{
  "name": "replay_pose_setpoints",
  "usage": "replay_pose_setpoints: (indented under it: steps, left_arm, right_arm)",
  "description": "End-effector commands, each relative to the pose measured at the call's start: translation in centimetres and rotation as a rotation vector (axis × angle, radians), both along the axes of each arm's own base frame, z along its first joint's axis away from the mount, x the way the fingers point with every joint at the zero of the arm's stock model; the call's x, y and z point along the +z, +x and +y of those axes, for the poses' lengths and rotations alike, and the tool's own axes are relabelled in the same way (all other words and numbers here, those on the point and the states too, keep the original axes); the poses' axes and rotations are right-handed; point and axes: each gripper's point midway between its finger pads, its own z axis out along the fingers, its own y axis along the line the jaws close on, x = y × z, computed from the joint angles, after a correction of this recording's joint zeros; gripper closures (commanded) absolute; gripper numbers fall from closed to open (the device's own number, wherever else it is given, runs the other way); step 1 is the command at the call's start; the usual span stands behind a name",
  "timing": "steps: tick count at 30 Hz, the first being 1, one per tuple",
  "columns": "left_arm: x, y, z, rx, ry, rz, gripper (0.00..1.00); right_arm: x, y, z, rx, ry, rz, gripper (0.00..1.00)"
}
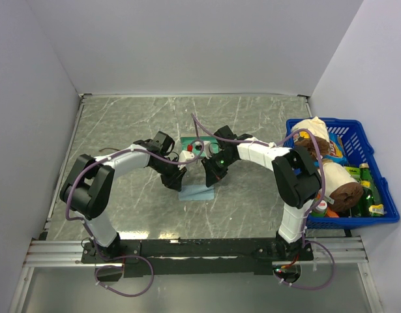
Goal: Organize the sunglasses
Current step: Fold the glasses cleaning cloth at the center of the board.
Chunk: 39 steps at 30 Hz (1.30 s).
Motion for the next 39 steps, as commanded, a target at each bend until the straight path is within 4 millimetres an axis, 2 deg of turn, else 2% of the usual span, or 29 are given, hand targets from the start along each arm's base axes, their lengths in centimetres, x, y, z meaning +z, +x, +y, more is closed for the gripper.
replay_pose_setpoints:
  steps: [1,3,8,10,14,18,24,32,39]
  left_arm:
    - [0.4,-0.7,-0.5,-0.038,-0.036,0.007,0.77]
    - [0.3,-0.5,-0.4,-0.035,-0.031,0.000,0.76]
    - [0.6,0.0,-0.5,-0.023,-0.029,-0.024,0.66]
    - [0.6,0.3,-0.5,-0.014,-0.026,-0.033,0.61]
    - [0.7,0.9,-0.7,-0.009,-0.026,-0.049,0.56]
    - [0.6,2.1,-0.9,0.002,-0.020,-0.085,0.53]
    - [-0.1,3.0,-1.2,-0.007,-0.010,-0.092,0.53]
    - [-1.5,2.9,-1.2,-0.022,0.015,-0.073,0.54]
    - [-1.9,2.5,-1.2,-0.027,0.020,-0.064,0.62]
  right_arm:
    - [0.7,-0.6,0.3,0.037,0.013,-0.010,0.82]
    - [0.8,-0.6,0.3,0.041,0.017,-0.010,0.78]
    - [1.3,-0.9,0.2,0.053,0.022,-0.014,0.70]
    - [1.4,-1.0,0.3,0.059,0.025,-0.017,0.70]
    - [1.5,-1.1,0.2,0.065,0.020,-0.020,0.70]
    - [1.4,0.0,-0.3,0.046,-0.007,-0.084,0.68]
    - [1.1,1.6,-0.8,0.001,-0.023,-0.115,0.62]
    - [-0.2,2.7,-1.0,-0.042,-0.053,-0.092,0.55]
    - [-1.1,2.9,-1.0,-0.048,-0.067,-0.061,0.55]
